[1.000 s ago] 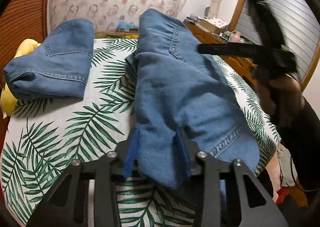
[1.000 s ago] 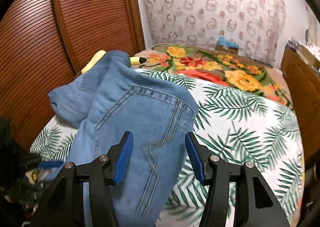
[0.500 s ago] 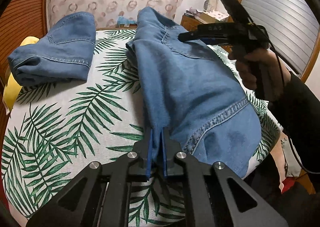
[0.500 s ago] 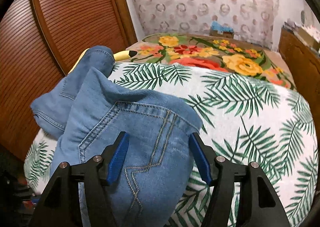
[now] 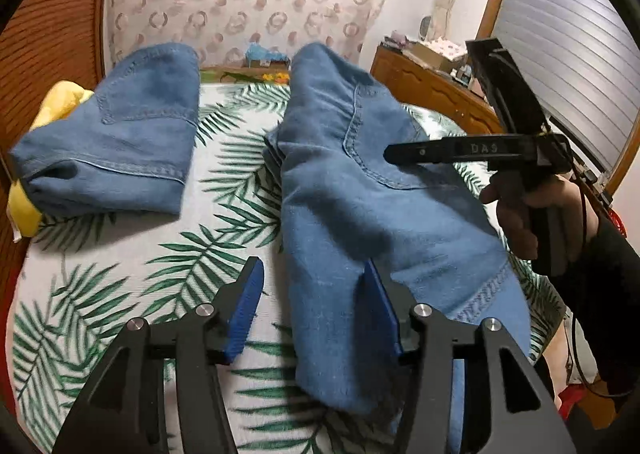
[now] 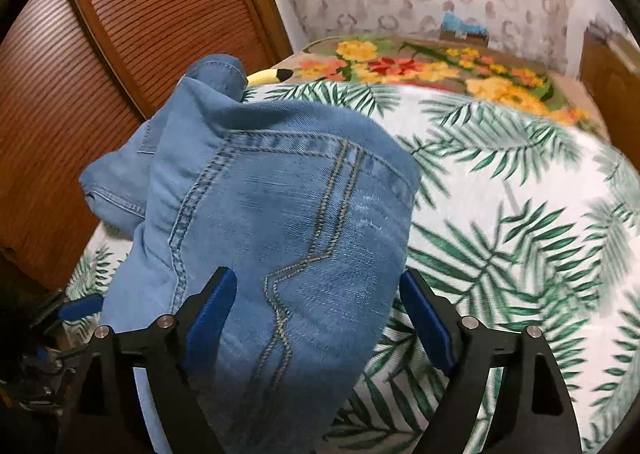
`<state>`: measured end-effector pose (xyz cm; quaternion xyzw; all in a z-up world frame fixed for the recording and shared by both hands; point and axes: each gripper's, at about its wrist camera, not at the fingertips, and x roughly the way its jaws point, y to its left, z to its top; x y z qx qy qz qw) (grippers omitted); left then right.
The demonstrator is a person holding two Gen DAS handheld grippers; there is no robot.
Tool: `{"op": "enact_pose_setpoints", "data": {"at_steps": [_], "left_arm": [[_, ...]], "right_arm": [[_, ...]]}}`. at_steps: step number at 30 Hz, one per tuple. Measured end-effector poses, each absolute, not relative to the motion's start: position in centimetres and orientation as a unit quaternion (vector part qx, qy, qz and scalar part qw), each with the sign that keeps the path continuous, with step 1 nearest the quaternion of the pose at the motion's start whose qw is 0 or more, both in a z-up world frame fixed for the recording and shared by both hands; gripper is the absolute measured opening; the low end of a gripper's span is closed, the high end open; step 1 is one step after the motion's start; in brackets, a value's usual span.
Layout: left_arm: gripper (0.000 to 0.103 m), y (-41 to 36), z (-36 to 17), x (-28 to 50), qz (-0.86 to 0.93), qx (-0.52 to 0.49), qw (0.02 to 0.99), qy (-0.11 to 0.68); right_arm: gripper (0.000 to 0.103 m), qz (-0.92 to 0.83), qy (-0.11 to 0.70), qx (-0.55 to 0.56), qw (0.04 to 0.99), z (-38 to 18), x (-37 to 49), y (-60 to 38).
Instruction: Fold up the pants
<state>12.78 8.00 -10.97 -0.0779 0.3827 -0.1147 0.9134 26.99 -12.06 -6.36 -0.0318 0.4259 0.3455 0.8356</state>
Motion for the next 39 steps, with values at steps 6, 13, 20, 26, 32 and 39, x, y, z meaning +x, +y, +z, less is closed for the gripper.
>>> {"op": "enact_pose_setpoints", "data": {"at_steps": [6, 13, 20, 26, 32, 39], "left_arm": [[0.051, 8.3, -12.1, 12.8, -0.135, -0.096, 0.906, 0.390], [0.038, 8.2, -12.4, 12.1, -0.148, -0.107, 0.904, 0.386], [0.005, 7.7, -11.6, 11.8, -0.158, -0.102, 0.908, 0.375], [0.005, 8.8, -9.4, 11.4, -0.147, -0.109, 0.923, 0.339], [0.005, 11.5, -6.1, 12.5, -0.134, -0.123, 0.937, 0.297], [0.005, 15.3, -2.4, 13.5, -0.109, -0.133, 0.951, 0.255]], "right_arm": [[0.087, 0.365, 0.417, -0.016, 0.832, -7.3, 27.4, -12.2], [0.068, 0.384, 0.418, -0.001, 0.824, -7.7, 27.1, -12.1], [0.025, 0.406, 0.403, 0.023, 0.820, -5.2, 25.9, -12.1], [0.021, 0.432, 0.341, 0.008, 0.835, 0.1, 23.6, -10.0], [0.021, 0.464, 0.302, 0.007, 0.833, 5.2, 23.0, -8.0], [0.020, 0.494, 0.273, -0.001, 0.825, 9.9, 23.7, -4.1]]}}
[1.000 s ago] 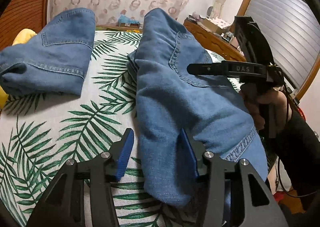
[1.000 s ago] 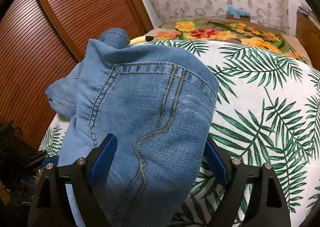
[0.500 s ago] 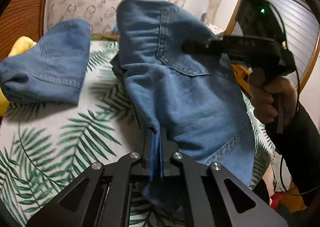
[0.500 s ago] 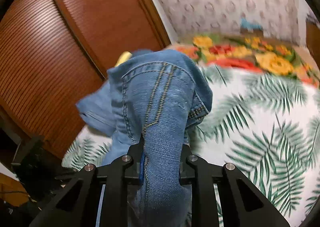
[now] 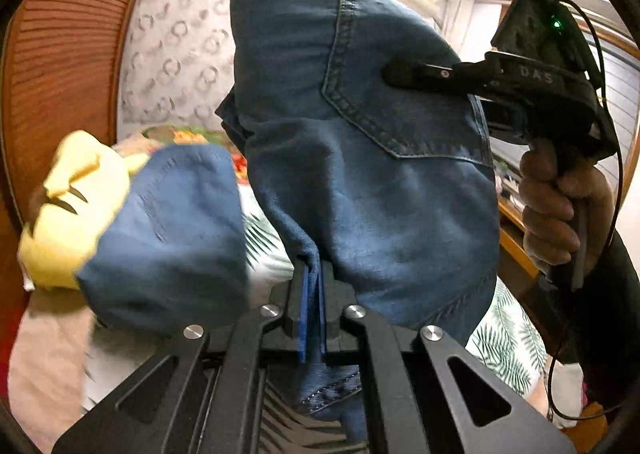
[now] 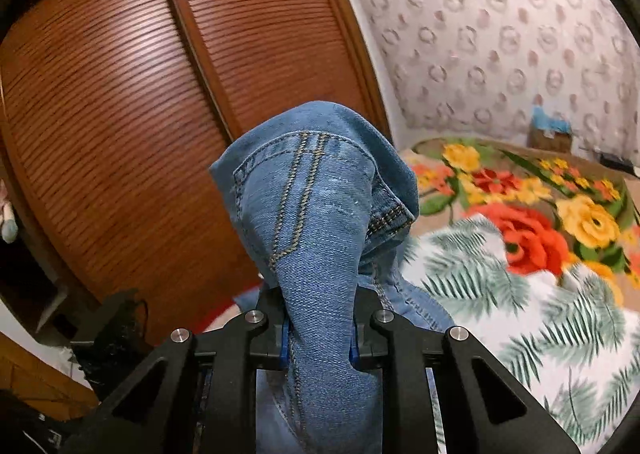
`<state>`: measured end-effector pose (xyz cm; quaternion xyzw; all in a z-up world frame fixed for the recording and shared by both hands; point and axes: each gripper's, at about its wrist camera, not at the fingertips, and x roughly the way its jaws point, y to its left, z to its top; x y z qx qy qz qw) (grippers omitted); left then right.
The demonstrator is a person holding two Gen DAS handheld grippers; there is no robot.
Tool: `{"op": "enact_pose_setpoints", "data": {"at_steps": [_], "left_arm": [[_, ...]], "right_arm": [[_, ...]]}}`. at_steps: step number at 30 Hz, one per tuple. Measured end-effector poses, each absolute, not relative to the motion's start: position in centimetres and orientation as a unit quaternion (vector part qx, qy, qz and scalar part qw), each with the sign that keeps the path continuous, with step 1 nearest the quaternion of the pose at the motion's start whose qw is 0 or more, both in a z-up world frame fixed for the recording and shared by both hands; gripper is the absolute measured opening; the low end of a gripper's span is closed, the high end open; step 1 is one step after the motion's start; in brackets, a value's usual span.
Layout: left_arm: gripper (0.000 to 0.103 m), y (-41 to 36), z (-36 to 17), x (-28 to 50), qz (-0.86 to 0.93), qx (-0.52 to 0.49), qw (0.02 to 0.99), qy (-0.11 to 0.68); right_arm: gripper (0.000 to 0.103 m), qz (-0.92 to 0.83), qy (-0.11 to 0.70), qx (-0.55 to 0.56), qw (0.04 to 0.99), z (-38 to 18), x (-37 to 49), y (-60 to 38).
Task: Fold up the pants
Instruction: 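Grasp the jeans with both tools and lift them off the bed, then carry the folded jeans beside the yellow plush toy and open both tools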
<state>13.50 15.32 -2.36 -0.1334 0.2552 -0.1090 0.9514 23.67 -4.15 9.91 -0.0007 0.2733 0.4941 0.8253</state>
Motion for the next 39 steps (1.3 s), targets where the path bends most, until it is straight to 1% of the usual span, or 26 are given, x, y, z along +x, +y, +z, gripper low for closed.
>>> {"op": "enact_pose_setpoints", "data": {"at_steps": [8, 13, 17, 21, 24, 26, 28, 30, 33, 36, 39], "left_arm": [[0.005, 21.3, 0.5, 12.9, -0.050, -0.143, 0.963, 0.223], [0.005, 24.2, 1.1, 13.1, -0.001, -0.145, 0.966, 0.216], [0.005, 25.8, 0.6, 15.3, 0.028, -0.141, 0.964, 0.224], [0.005, 26.5, -1.9, 18.5, 0.023, -0.137, 0.955, 0.262], [0.005, 25.9, -4.0, 21.1, 0.013, -0.129, 0.947, 0.294], [0.005, 25.2, -4.5, 21.7, 0.005, -0.122, 0.946, 0.300], [0.005, 25.9, -4.9, 21.9, 0.003, -0.120, 0.945, 0.305], [0.005, 25.9, -5.4, 22.2, 0.005, -0.115, 0.942, 0.314], [0.005, 26.2, -6.1, 22.4, 0.012, -0.115, 0.939, 0.324], [0.005, 26.3, -6.4, 22.5, 0.019, -0.114, 0.937, 0.331], [0.005, 25.8, -5.6, 22.0, 0.031, -0.109, 0.937, 0.330]], "right_arm": [[0.020, 0.553, 0.273, 0.006, 0.787, 11.8, 25.9, 2.9], [0.020, 0.598, 0.300, 0.054, 0.741, 11.0, 29.0, 7.3], [0.020, 0.594, 0.320, 0.092, 0.733, 7.2, 34.3, 9.2], [0.021, 0.536, 0.367, 0.075, 0.756, 0.5, 40.7, 10.3], [0.027, 0.472, 0.403, 0.022, 0.784, -4.0, 44.9, 10.6], [0.035, 0.466, 0.414, 0.043, 0.781, -5.0, 47.0, 9.6], [0.050, 0.460, 0.424, 0.041, 0.779, -4.9, 48.3, 9.1], [0.056, 0.447, 0.421, 0.010, 0.789, -4.4, 48.8, 9.3], [0.061, 0.427, 0.408, -0.024, 0.806, -3.1, 48.5, 8.6], [0.061, 0.410, 0.382, -0.044, 0.827, -1.7, 46.4, 7.9], [0.061, 0.404, 0.358, -0.062, 0.840, -1.0, 44.8, 7.5]]}}
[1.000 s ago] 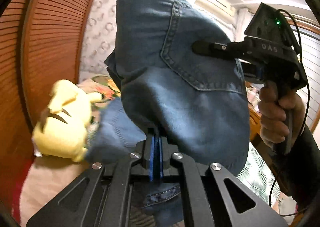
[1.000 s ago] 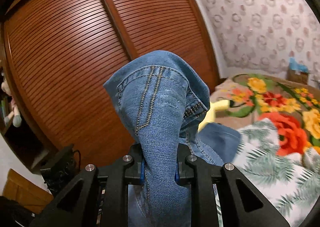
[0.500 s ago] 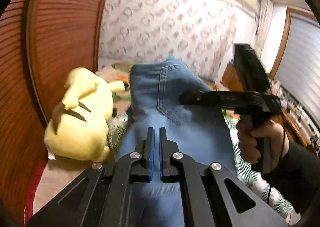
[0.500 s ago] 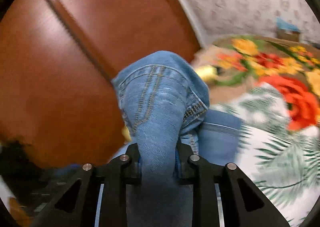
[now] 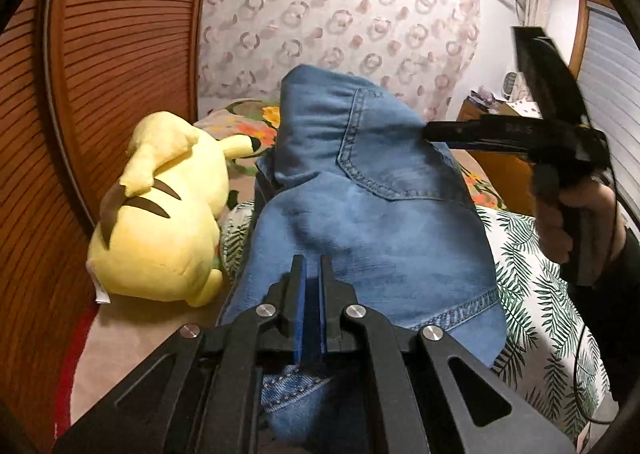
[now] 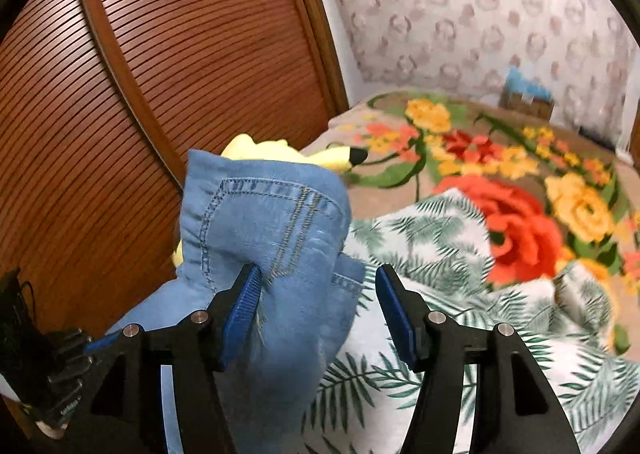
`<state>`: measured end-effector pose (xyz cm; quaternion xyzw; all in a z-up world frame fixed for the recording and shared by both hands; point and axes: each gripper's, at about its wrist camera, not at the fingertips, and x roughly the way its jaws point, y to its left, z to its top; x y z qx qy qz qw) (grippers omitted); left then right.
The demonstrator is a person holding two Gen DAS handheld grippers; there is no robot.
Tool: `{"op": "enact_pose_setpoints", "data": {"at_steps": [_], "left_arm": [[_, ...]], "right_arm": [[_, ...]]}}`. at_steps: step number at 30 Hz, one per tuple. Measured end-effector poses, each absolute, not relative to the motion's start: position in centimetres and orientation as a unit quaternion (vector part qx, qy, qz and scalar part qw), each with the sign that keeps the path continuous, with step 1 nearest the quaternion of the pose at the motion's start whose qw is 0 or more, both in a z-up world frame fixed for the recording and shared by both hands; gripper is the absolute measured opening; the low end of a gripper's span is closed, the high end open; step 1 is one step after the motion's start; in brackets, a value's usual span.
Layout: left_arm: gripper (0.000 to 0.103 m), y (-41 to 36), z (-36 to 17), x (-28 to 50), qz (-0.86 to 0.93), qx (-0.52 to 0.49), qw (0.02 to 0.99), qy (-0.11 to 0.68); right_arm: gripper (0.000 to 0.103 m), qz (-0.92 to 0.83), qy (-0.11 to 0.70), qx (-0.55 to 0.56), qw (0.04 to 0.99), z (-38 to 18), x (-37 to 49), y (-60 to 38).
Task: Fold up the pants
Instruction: 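Carry the folded jeans beside the yellow plush toy and open both tools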
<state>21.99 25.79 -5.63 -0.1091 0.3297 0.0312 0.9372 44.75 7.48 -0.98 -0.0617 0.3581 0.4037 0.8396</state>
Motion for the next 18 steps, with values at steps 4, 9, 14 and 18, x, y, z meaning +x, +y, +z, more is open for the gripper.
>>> {"op": "enact_pose_setpoints", "data": {"at_steps": [4, 9, 14, 18], "left_arm": [[0.015, 24.9, -4.2, 21.0, 0.036, -0.100, 0.941, 0.322], [0.034, 22.9, -2.4, 19.4, 0.032, -0.079, 0.948, 0.306], [0.074, 20.0, -0.7, 17.7, 0.019, -0.068, 0.957, 0.281], [0.078, 17.1, 0.5, 16.6, -0.001, -0.057, 0.962, 0.269]], "right_arm": [[0.061, 0.395, 0.314, -0.083, 0.859, -0.5, 38.6, 5.6], [0.061, 0.392, 0.282, -0.079, 0.872, 0.1, 31.8, 0.3], [0.061, 0.371, 0.254, -0.060, 0.891, 1.5, 24.9, -6.9], [0.066, 0.353, 0.237, -0.051, 0.904, 2.0, 20.3, -11.3]]}}
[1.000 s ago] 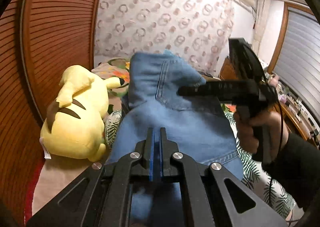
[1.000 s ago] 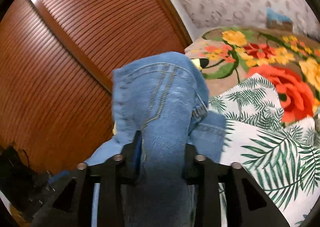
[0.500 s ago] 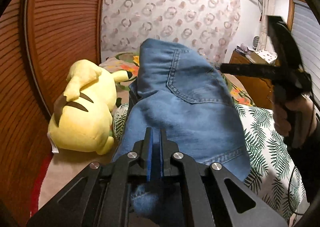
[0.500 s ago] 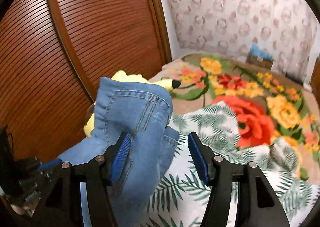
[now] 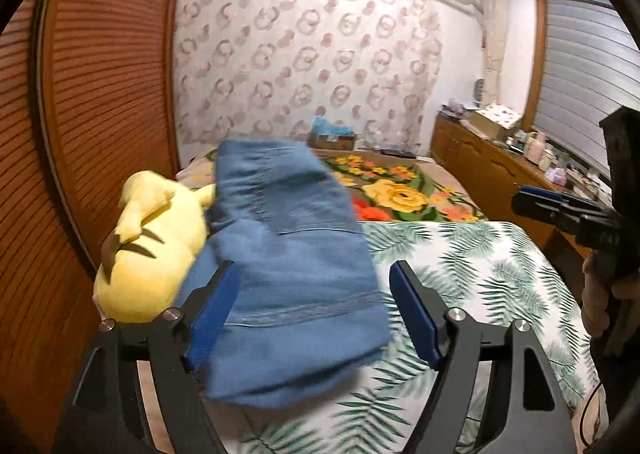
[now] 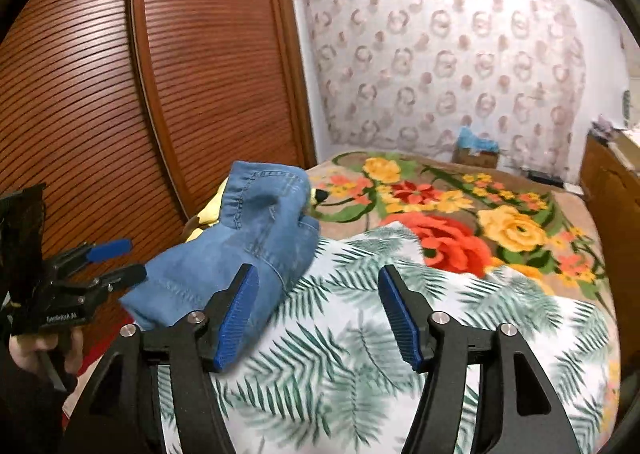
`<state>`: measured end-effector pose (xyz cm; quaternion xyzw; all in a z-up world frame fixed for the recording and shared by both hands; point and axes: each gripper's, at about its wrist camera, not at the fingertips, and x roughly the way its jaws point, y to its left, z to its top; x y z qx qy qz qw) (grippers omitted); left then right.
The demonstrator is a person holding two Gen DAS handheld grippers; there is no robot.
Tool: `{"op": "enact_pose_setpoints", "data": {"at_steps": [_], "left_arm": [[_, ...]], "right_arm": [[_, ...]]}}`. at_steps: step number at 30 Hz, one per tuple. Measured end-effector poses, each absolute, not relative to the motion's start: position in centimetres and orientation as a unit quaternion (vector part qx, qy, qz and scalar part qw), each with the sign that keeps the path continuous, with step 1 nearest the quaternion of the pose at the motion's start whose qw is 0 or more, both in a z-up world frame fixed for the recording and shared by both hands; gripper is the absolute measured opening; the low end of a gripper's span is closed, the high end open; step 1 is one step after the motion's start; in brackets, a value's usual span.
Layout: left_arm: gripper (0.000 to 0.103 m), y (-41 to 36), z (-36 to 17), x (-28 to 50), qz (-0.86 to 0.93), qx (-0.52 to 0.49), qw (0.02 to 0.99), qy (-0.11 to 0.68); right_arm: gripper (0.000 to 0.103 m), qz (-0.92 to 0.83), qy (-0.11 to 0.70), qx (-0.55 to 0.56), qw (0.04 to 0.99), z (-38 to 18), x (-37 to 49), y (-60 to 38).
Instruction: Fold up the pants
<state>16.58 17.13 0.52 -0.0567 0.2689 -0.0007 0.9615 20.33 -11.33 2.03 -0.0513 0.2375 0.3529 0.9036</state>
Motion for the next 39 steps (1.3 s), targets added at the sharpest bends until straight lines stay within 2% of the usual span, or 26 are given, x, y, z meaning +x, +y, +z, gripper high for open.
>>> {"op": "enact_pose_setpoints", "data": {"at_steps": [1, 4, 8, 21, 33, 39], "left_arm": [[0.084, 16.3, 0.8, 16.3, -0.005, -0.053, 0.962, 0.267], [0.087, 14.3, 1.3, 15.4, -0.018, -0.051, 0.965, 0.257], [0.103, 11.5, 1.8, 14.5, -0.030, -0.040, 0.967, 0.250], [0.103, 5.1, 3.8, 10.8, -0.021, -0.006, 0.973, 0.232], [0.103, 2.4, 4.9, 9.0, -0.027, 0.001, 0.975, 0.222], [0.103, 2.0, 5.0, 8.8, -0.027, 0.001, 0.975, 0.223]], "right_arm": [[0.067, 0.345, 0.232, -0.053, 0.908, 1.9, 19.2, -12.1], [0.072, 0.325, 0.219, -0.046, 0.919, 2.0, 15.8, -14.9], [0.076, 0.293, 0.208, -0.037, 0.932, 2.4, 11.3, -17.4], [0.076, 0.206, 0.176, -0.028, 0.962, 3.3, 0.2, -18.8], [0.076, 0.191, 0.167, -0.009, 0.967, 3.1, -3.3, -17.9], [0.076, 0.187, 0.167, -0.008, 0.968, 3.0, -2.2, -17.9]]}}
